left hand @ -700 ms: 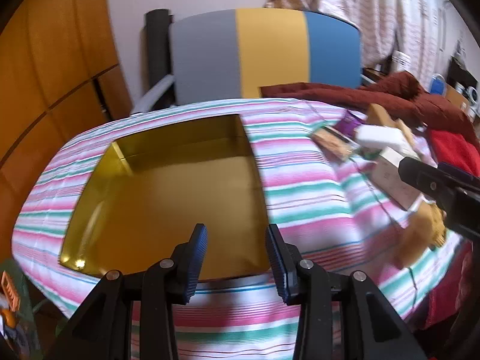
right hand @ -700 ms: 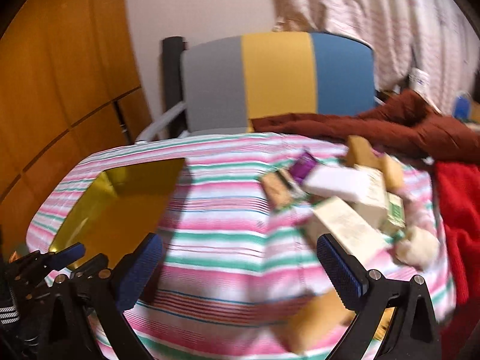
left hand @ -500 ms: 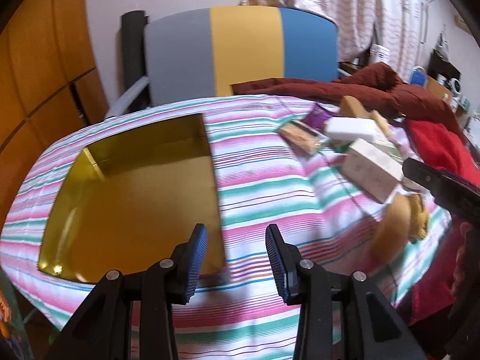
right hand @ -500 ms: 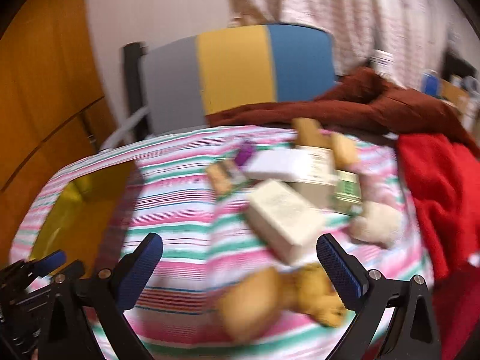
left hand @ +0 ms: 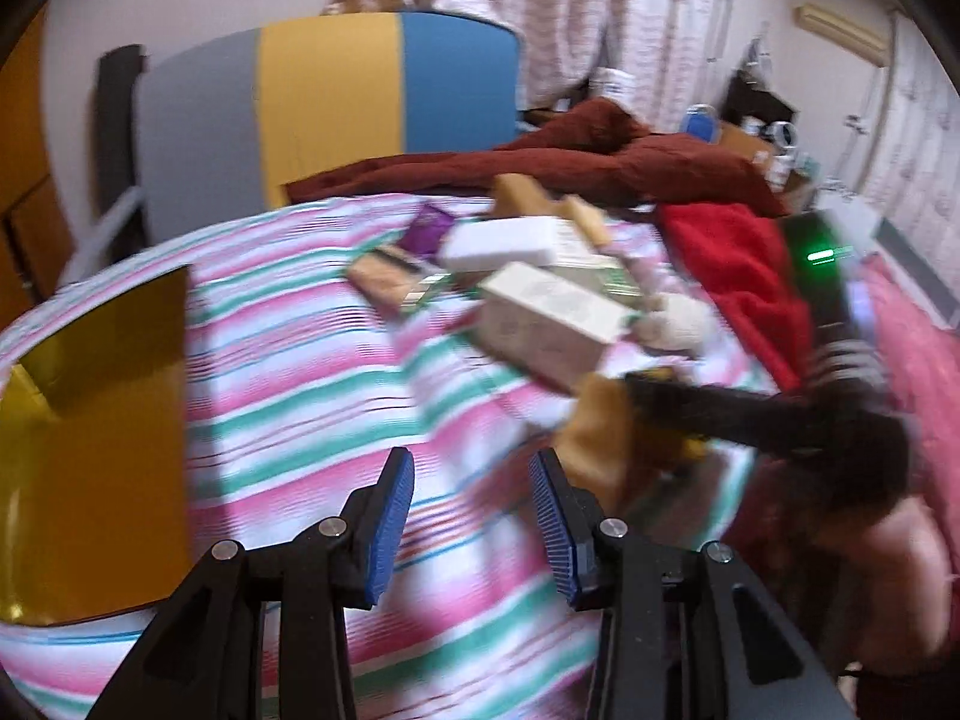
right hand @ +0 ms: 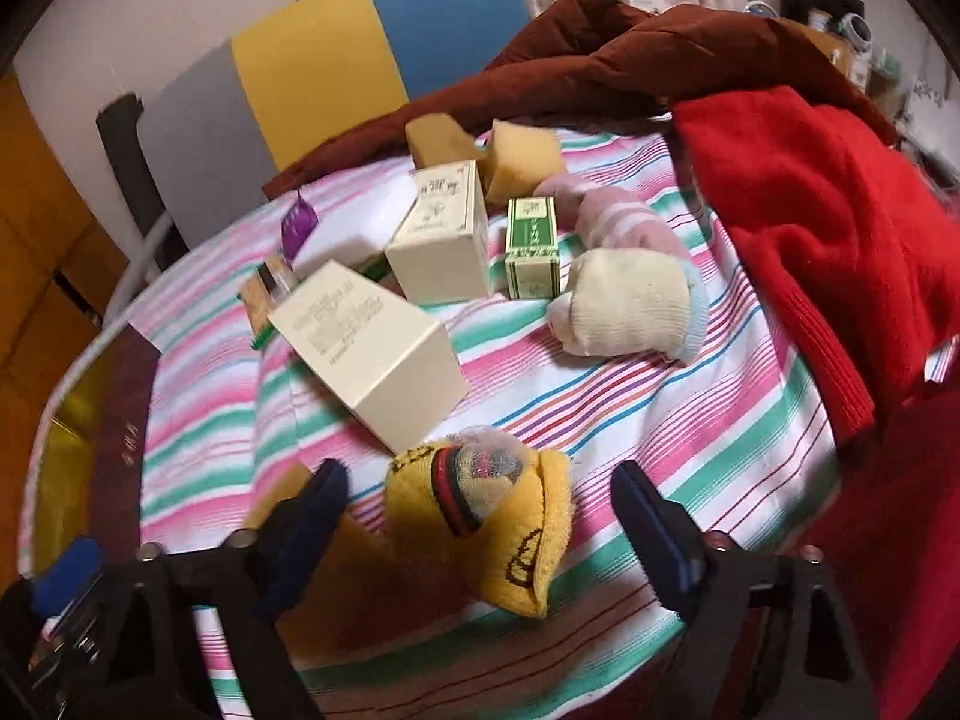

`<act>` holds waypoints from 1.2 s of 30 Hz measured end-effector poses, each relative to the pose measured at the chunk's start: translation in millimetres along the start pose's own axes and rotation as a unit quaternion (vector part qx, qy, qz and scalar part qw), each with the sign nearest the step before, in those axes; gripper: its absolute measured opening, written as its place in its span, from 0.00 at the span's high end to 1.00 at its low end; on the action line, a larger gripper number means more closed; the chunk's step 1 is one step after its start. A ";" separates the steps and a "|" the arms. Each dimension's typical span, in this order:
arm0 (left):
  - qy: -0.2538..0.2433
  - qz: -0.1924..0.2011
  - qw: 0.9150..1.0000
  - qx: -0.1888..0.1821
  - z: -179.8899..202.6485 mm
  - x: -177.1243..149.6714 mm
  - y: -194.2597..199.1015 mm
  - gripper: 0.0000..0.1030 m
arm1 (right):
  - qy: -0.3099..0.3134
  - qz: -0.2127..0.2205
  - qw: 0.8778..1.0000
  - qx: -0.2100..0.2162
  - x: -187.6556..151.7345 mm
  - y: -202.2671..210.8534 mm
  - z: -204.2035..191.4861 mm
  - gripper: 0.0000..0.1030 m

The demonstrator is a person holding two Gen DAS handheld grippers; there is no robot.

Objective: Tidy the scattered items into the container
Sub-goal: 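Grasp the yellow plush toy with the right gripper while the left gripper approaches the yellow sponge, then grasp the yellow sponge with the left gripper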

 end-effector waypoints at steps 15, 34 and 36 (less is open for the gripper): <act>-0.014 -0.041 0.996 -0.081 24.1 -4.9 -50.8 0.50 | -0.028 0.014 0.999 0.018 -4.0 -0.9 8.8 0.43; -0.021 -0.039 0.993 -0.108 23.8 -14.7 -69.2 0.68 | -0.029 0.023 0.999 0.034 1.5 -2.5 -2.1 0.43; -0.015 -0.030 0.994 -0.108 19.3 -12.3 -63.2 0.68 | -0.023 0.025 0.999 0.037 2.2 1.3 -5.4 0.43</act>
Point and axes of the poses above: each gripper's, at about its wrist camera, not at the fingertips, and y roughly against the way its jaws point, z to its right, x to its top, the point moved 7 cm from there along -y, roughly the way its jaws point, and after that the axes turned 10 degrees about -x, right-handed, at the moved point
